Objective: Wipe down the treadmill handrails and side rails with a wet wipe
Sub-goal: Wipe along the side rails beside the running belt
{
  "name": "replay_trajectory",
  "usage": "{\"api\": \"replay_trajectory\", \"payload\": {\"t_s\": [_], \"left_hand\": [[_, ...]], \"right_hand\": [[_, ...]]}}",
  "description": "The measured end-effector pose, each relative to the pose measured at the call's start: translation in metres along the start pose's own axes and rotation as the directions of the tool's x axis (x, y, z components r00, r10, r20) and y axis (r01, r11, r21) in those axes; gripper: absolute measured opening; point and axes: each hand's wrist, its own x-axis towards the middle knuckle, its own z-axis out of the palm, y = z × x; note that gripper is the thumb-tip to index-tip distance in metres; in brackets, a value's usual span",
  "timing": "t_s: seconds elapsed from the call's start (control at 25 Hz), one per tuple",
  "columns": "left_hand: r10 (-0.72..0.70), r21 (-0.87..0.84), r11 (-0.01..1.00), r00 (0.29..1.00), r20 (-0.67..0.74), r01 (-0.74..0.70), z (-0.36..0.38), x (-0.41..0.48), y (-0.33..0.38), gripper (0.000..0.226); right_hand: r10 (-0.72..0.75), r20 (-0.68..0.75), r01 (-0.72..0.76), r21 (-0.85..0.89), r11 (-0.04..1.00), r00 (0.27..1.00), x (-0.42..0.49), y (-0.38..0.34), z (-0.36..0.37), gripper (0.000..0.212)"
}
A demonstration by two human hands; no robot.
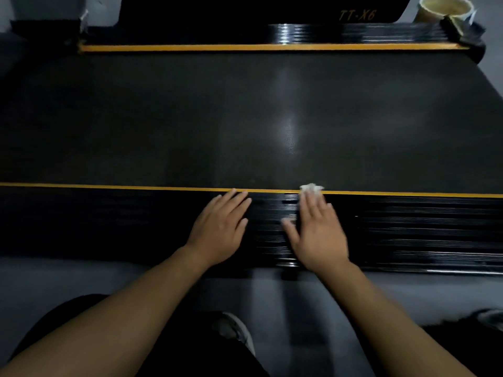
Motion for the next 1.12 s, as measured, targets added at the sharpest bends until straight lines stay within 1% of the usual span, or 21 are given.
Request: {"api": "replay_trajectory", "payload": {"t_s": [0.08, 0.12, 0.16, 0.2, 0.28, 0.32, 0.36, 0.44, 0.48, 0.52, 0.56, 0.64, 0.68, 0.72, 0.8, 0.88, 0.92, 0.96, 1.04, 1.08, 1.12], "left_hand": [[-0.006, 0.012, 1.000, 1.000, -0.011, 0.006, -0.001, -0.006, -0.008, 0.053], [-0.012, 0.005, 1.000, 1.000, -0.020, 0.012, 0.001, -0.006, -0.007, 0.053], [-0.017, -0.003, 1.000, 1.000, -0.024, 0.017, 0.002, -0.004, -0.006, 0.053], [-0.021, -0.010, 1.000, 1.000, -0.020, 0.021, 0.002, -0.003, -0.004, 0.053], [-0.030, -0.027, 0.999, 1.000, -0.003, 0.030, 0.002, -0.003, -0.003, 0.054], [-0.030, -0.032, 0.999, 1.000, -0.007, 0.030, 0.001, -0.002, -0.004, 0.055], [-0.028, -0.035, 0.999, 1.000, -0.013, 0.027, 0.001, -0.002, -0.005, 0.055], [-0.029, -0.039, 0.999, 1.000, -0.004, 0.029, 0.000, -0.002, -0.004, 0.055], [-0.031, -0.044, 0.999, 1.000, 0.001, 0.031, 0.000, -0.003, -0.002, 0.056], [-0.031, -0.054, 0.998, 1.000, 0.001, 0.031, -0.001, -0.003, -0.001, 0.056], [-0.034, -0.064, 0.997, 0.999, 0.002, 0.034, -0.002, -0.003, -0.001, 0.056], [-0.047, -0.069, 0.996, 0.999, 0.010, 0.047, -0.003, -0.003, -0.001, 0.056], [-0.050, -0.069, 0.996, 0.999, 0.009, 0.050, -0.002, -0.003, -0.002, 0.055], [-0.049, -0.076, 0.996, 0.999, 0.010, 0.049, -0.001, -0.002, -0.002, 0.055], [-0.045, -0.092, 0.995, 0.999, 0.018, 0.046, -0.001, -0.002, -0.004, 0.055], [-0.048, -0.095, 0.994, 0.999, 0.025, 0.050, 0.000, -0.003, -0.005, 0.054], [-0.042, -0.100, 0.994, 0.999, 0.029, 0.045, 0.000, -0.003, -0.004, 0.054], [-0.040, -0.109, 0.993, 0.999, 0.036, 0.043, -0.001, -0.002, -0.004, 0.055], [-0.051, -0.116, 0.992, 0.997, 0.051, 0.057, -0.001, -0.001, -0.005, 0.056], [-0.055, -0.116, 0.991, 0.997, 0.051, 0.061, -0.001, -0.001, -0.005, 0.056], [-0.056, -0.120, 0.991, 0.997, 0.049, 0.061, -0.001, -0.001, -0.006, 0.057]], "right_hand": [[-0.172, 0.045, 0.171, 0.022, 0.985, 0.984, -0.009, -0.038, 0.009, 0.088], [-0.222, 0.063, 0.221, 0.019, 0.975, 0.973, -0.011, -0.042, 0.010, 0.086], [-0.221, 0.071, 0.221, 0.000, 0.975, 0.973, -0.011, -0.036, 0.009, 0.084], [-0.175, 0.055, 0.176, -0.023, 0.984, 0.983, -0.010, -0.025, 0.007, 0.083], [-0.005, -0.007, 0.004, -0.033, 0.999, 1.000, -0.015, -0.007, 0.003, 0.083], [0.035, -0.012, -0.036, -0.022, 0.999, 0.999, -0.018, -0.013, 0.003, 0.084], [0.010, 0.013, -0.010, -0.006, 1.000, 1.000, -0.021, -0.025, 0.005, 0.087], [-0.134, 0.059, 0.134, 0.000, 0.991, 0.989, -0.034, -0.053, 0.011, 0.089], [-0.188, 0.056, 0.189, -0.012, 0.982, 0.981, -0.039, -0.054, 0.012, 0.087], [-0.204, 0.048, 0.206, -0.035, 0.978, 0.978, -0.039, -0.044, 0.010, 0.085], [-0.177, 0.036, 0.179, -0.061, 0.982, 0.984, -0.037, -0.029, 0.007, 0.082], [-0.033, -0.007, 0.032, -0.062, 0.998, 0.999, -0.035, -0.003, 0.000, 0.081], [0.023, -0.030, -0.025, -0.053, 0.998, 0.999, -0.035, -0.003, 0.001, 0.082], [0.027, -0.019, -0.028, -0.036, 0.999, 0.999, -0.037, -0.012, 0.004, 0.085], [-0.091, 0.040, 0.091, -0.020, 0.996, 0.995, -0.046, -0.045, 0.014, 0.088], [-0.198, 0.024, 0.199, -0.031, 0.980, 0.980, -0.054, -0.054, 0.018, 0.085], [-0.198, 0.003, 0.198, -0.049, 0.979, 0.980, -0.053, -0.044, 0.016, 0.081], [-0.164, -0.015, 0.163, -0.061, 0.985, 0.986, -0.051, -0.031, 0.013, 0.078], [-0.038, -0.054, 0.035, -0.049, 0.998, 0.998, -0.052, -0.017, 0.010, 0.076], [0.003, -0.059, -0.005, -0.033, 0.999, 0.998, -0.055, -0.021, 0.011, 0.078], [-0.001, -0.058, 0.000, -0.019, 1.000, 0.998, -0.060, -0.033, 0.014, 0.079]]}}
